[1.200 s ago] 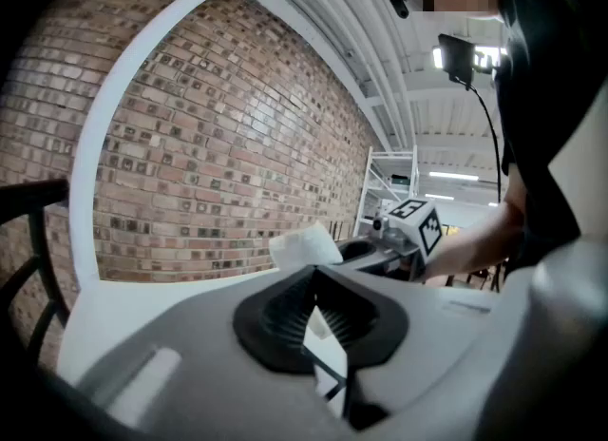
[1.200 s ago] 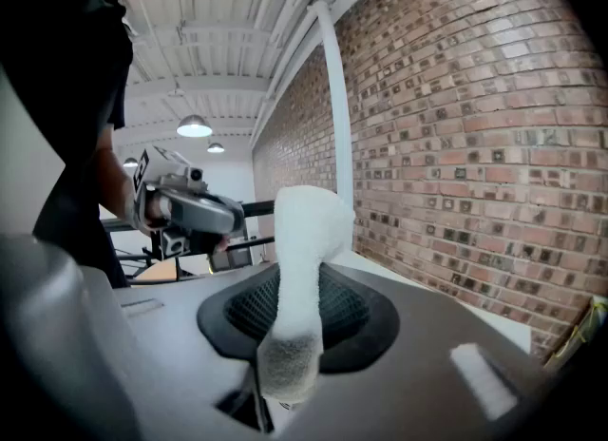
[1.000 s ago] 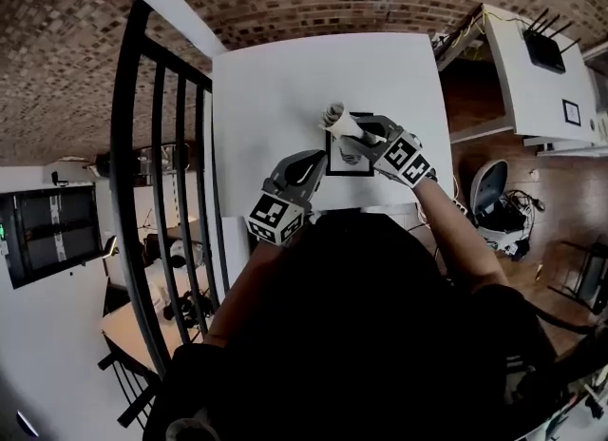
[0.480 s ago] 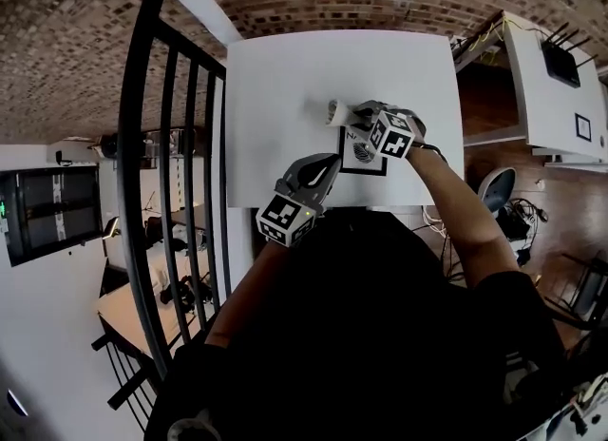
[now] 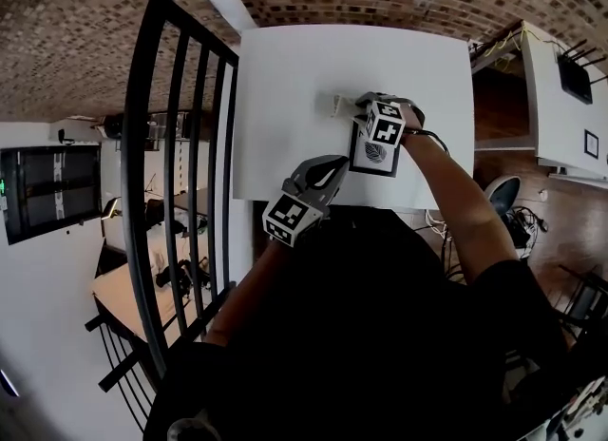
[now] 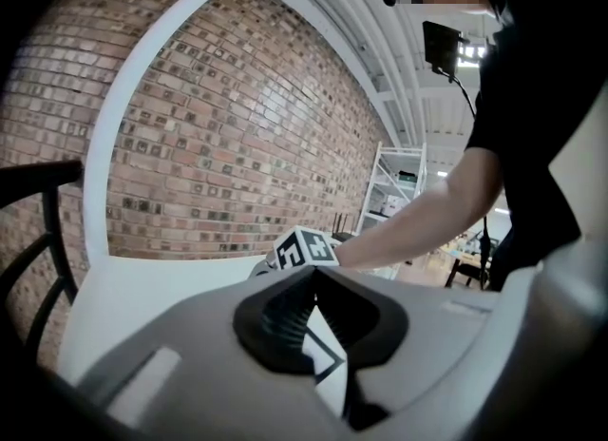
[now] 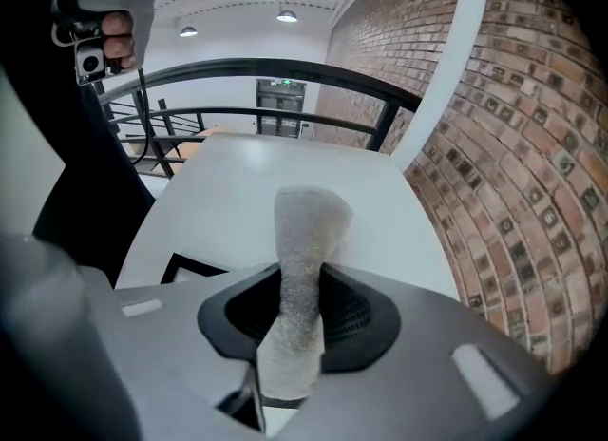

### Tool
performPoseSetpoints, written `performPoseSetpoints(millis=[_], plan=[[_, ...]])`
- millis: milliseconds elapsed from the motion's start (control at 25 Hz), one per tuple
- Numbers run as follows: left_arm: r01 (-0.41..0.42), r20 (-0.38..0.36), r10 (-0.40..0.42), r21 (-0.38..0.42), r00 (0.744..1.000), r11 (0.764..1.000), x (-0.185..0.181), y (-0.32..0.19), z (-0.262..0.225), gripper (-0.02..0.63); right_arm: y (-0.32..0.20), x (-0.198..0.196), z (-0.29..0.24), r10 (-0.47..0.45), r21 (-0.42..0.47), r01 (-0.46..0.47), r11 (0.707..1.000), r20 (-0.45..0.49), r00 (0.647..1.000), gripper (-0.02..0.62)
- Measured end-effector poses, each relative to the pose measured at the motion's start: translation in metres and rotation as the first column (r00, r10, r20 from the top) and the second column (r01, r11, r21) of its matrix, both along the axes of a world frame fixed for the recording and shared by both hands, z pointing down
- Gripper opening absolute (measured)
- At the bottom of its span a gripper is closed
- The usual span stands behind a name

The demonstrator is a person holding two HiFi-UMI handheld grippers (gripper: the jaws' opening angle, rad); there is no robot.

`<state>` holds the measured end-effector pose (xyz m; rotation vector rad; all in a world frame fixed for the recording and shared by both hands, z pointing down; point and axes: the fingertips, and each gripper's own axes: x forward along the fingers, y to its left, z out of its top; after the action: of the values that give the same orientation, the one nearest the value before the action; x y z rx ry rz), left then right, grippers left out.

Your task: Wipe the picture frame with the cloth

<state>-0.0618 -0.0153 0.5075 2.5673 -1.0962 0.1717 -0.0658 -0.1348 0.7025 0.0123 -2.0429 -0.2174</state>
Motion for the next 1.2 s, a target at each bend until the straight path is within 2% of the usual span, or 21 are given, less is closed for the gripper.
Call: performPoseSetpoints(millis=[400, 560, 1200], plan=[[0.043, 0.003, -0.043, -0.029, 0.999, 0.999, -0.020, -0.005, 0.007, 0.000, -0.004, 0.009, 0.041, -0.004, -0.040, 0.000, 0.999, -0.094, 0.996, 0.095], [0.031, -0.003, -0.031, -0.029, 1.000, 0.999, -0.019, -0.011, 0.006, 0.000, -0.006, 0.019, 0.044, 0.012, -0.048, -0.017, 0.999, -0.109, 0.994, 0.095], [-0.058, 0.001, 0.058, -0.014, 0.998, 0.998, 0.020, -0.026, 0.005, 0.000, -0.007, 0.116, 0.044, 0.103, -0.034, -0.110, 0.993, -0.163, 0.981, 0.095]])
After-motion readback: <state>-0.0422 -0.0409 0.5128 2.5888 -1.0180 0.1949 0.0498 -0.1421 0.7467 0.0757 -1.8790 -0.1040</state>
